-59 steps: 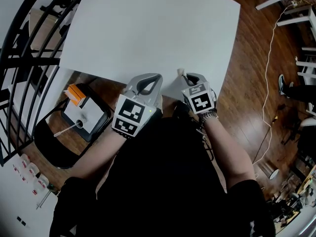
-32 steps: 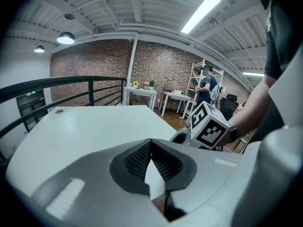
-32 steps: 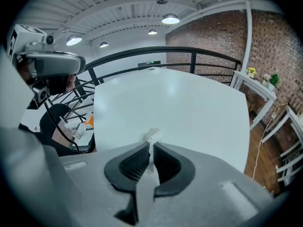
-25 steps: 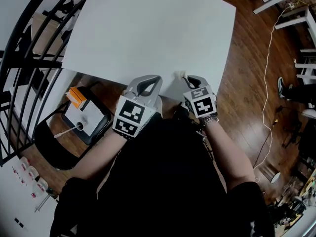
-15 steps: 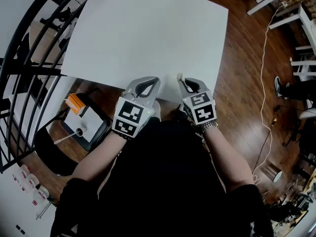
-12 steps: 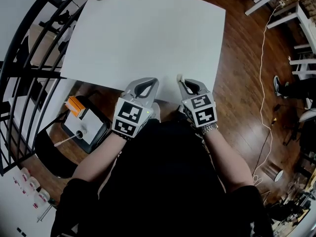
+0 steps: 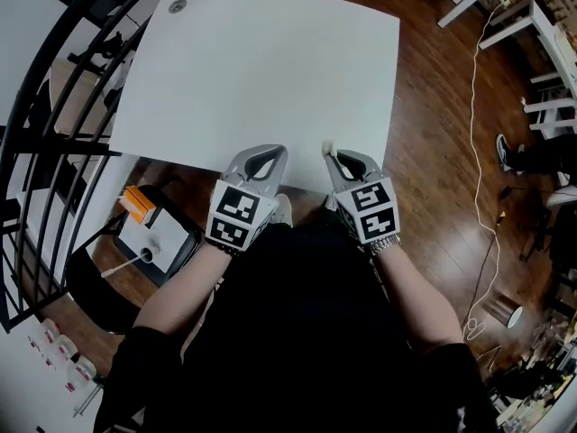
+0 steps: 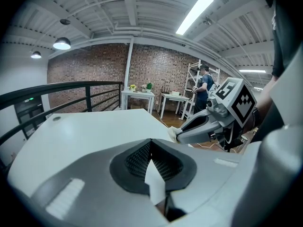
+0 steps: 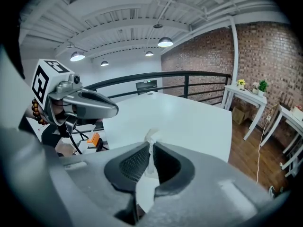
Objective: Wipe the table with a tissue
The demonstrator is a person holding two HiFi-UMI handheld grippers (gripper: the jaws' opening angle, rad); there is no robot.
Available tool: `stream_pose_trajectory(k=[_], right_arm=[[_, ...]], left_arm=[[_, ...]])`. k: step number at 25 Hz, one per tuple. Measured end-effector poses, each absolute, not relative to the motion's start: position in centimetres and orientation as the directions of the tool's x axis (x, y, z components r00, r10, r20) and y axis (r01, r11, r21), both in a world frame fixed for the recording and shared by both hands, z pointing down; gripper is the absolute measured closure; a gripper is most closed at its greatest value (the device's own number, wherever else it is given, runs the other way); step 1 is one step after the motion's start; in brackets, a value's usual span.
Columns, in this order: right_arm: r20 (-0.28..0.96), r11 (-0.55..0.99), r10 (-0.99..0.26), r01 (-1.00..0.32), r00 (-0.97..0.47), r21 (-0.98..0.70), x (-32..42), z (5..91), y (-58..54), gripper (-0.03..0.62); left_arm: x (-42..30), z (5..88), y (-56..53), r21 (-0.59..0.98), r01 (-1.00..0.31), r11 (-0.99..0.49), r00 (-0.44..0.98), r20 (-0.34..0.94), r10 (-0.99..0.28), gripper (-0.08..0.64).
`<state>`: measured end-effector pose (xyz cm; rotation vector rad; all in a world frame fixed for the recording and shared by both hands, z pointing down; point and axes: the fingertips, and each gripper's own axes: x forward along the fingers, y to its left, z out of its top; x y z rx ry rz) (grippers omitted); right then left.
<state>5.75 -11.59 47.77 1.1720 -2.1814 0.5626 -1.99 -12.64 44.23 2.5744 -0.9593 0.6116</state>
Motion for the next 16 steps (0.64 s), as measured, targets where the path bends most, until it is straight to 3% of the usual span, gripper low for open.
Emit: stream_pose_trajectory(k=[16], right_arm=[[0.659,0.521,-0.614,-0.85,-0.434,-0.075,5.88,47.18,-11.07,0.578]], left_arm=[[-1.57,44.56,-11.94,0.148,-0.673,-0.725,0.684,0.498,-0.533,0.548]])
